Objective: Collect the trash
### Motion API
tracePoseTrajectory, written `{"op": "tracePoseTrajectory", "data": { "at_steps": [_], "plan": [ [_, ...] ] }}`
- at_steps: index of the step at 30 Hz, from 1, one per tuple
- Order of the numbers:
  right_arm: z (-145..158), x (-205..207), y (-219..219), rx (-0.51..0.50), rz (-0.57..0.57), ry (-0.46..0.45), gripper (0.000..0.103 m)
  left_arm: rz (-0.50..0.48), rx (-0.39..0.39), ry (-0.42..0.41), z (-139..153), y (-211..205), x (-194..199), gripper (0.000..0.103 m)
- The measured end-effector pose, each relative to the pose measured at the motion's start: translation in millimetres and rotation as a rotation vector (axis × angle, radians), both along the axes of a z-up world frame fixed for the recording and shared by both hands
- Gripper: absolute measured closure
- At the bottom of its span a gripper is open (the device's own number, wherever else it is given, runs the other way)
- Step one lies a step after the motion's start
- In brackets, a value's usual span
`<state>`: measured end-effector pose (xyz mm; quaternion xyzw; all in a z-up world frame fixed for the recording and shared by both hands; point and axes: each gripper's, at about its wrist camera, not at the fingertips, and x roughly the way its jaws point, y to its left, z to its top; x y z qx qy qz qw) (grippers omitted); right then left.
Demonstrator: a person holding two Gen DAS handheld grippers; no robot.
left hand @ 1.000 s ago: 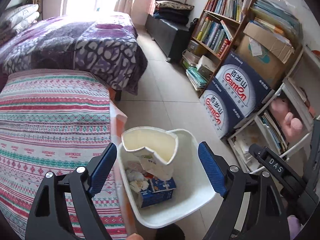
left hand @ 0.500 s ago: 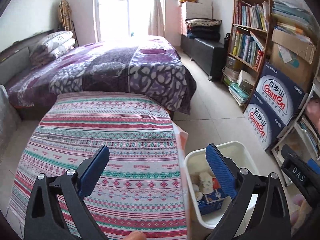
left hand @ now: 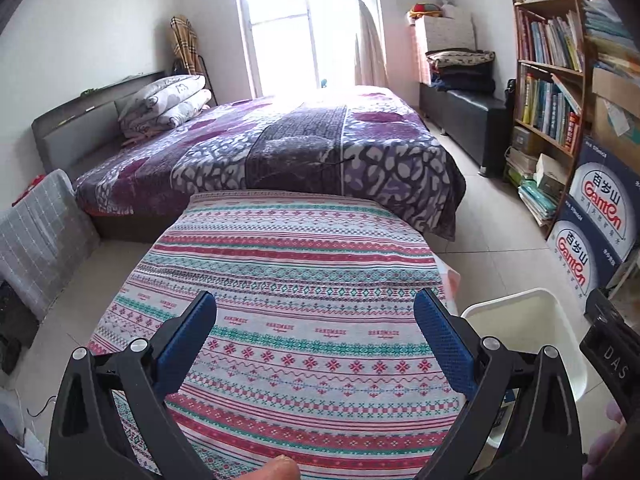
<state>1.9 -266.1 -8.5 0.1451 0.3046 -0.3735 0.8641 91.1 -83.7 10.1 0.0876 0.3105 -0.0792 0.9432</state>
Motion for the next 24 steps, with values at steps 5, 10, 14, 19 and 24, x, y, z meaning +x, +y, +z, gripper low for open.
{"op": "tracePoseTrajectory", "data": {
  "at_steps": [5,10,14,19,24],
  "plan": [
    [-1.8,7.5,23.0,-0.027,0.046,-0.001,0.007,0.044,0.009,0.008,-3.7,19.1,2.5,0.007],
    [-2.5,14.4,39.2,-0.049,0.081,-0.004,0.007,0.078,-0.021,0.034,-6.6,37.4,5.8,0.007],
    [-2.6,19.5,48.1,-0.058,0.103,-0.007,0.007,0.089,-0.025,0.037,-7.8,44.4,6.9,0.007],
    [-1.6,25.1,59.0,-0.083,0.128,-0.01,0.007,0.1,-0.033,0.045,-9.6,50.9,8.5,0.007],
    [-3.6,29.7,67.1,-0.093,0.15,0.001,0.007,0.111,-0.037,0.045,-9.2,55.1,9.0,0.007]
  ]
}}
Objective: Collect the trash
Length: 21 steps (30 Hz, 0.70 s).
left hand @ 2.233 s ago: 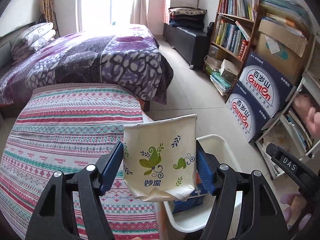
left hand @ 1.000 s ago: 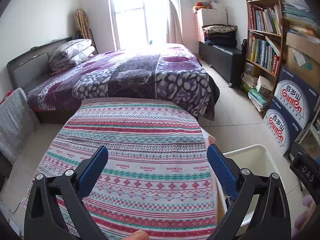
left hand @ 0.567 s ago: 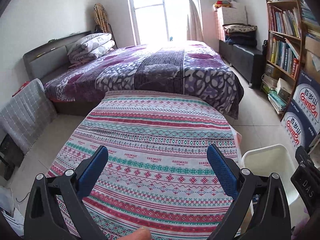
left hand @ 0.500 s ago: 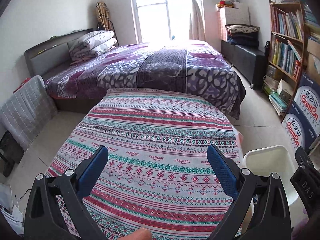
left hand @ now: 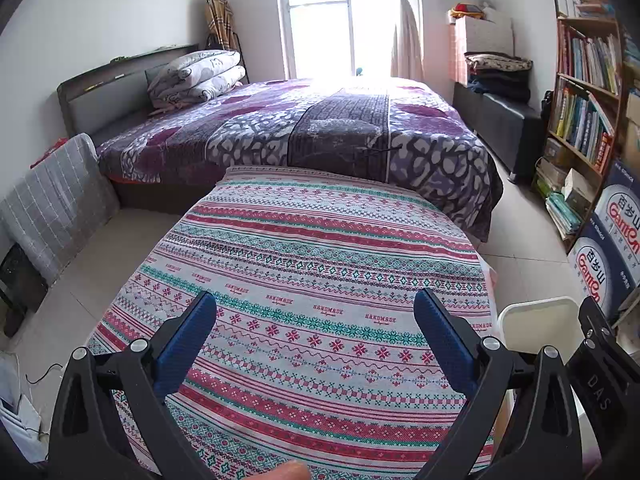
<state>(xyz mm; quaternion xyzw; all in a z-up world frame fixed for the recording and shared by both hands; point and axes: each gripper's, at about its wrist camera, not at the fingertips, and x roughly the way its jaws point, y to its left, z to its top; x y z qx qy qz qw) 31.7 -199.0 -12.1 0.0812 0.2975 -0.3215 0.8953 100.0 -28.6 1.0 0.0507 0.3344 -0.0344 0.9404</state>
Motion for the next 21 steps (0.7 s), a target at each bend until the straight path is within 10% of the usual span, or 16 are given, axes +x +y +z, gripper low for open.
{"op": "tracePoseTrajectory", "data": {
  "at_steps": [21],
  "plan": [
    [-1.4,5.3,5.6,0.007,0.017,0.007,0.007,0.018,0.009,0.009,-3.5,6.0,4.2,0.007]
  ]
}}
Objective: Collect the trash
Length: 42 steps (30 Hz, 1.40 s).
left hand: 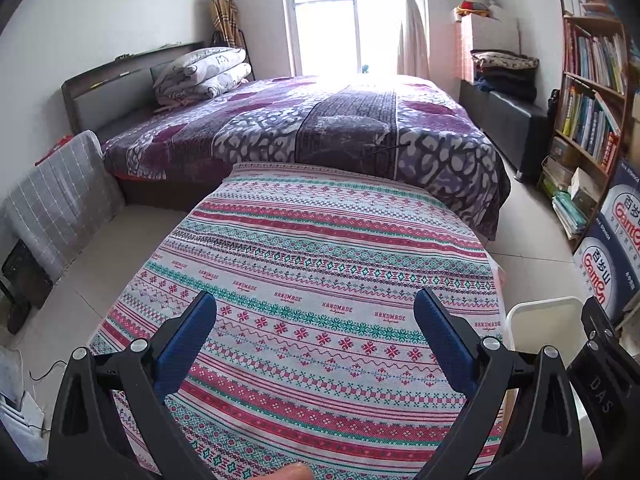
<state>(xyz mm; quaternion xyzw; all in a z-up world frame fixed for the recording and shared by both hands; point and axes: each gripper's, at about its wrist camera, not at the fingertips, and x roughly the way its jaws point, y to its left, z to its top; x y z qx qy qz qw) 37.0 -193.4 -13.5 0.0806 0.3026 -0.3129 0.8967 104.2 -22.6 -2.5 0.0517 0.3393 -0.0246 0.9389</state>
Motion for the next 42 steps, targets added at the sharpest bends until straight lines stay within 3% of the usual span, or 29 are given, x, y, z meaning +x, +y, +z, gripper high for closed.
{"op": "tracePoseTrajectory", "data": {
  "at_steps": [26,42],
  "plan": [
    [-5.4,0.0,-1.3,0.009,0.001,0.012,0.007,-0.005,0.016,-0.001,-3.5,-0.1,0.2,0.007],
    [-11.4,1.1,0.8,0.014,0.006,0.022,0.007,-0.072,-0.002,-0.014,-4.8,-5.4,-1.6,0.009]
  ]
}}
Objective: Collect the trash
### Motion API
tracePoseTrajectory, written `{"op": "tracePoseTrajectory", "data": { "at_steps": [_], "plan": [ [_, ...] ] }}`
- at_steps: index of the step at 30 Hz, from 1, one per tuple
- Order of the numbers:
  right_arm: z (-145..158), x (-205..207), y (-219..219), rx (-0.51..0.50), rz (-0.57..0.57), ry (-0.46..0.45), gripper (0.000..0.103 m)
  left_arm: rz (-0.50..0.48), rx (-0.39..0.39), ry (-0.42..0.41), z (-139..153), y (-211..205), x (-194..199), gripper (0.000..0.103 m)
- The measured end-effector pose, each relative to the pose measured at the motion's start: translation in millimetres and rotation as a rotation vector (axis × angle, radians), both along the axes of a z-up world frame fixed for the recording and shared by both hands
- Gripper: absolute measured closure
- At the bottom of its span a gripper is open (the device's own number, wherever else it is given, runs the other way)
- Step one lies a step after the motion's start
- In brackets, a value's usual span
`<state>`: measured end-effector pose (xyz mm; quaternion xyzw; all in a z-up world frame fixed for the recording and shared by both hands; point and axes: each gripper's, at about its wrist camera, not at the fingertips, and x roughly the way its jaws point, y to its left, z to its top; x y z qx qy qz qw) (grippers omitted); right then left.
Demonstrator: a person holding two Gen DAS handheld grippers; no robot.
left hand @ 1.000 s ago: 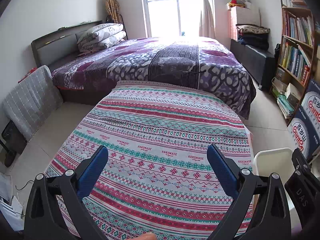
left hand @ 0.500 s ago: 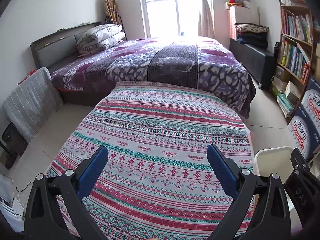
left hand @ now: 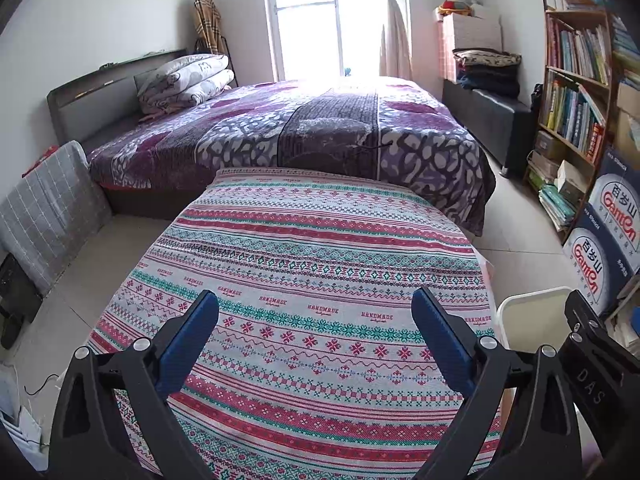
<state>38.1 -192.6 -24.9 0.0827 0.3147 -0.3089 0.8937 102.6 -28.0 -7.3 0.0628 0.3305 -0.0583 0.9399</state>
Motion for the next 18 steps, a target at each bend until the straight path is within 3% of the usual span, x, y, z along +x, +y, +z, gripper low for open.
{"op": "tracePoseTrajectory", "data": {
  "at_steps": [18],
  "plan": [
    [2.1,0.7,0.7,0.0,-0.005,0.0,0.007,0.011,-0.015,0.03,-1.1,1.7,3.6,0.009]
  ]
}}
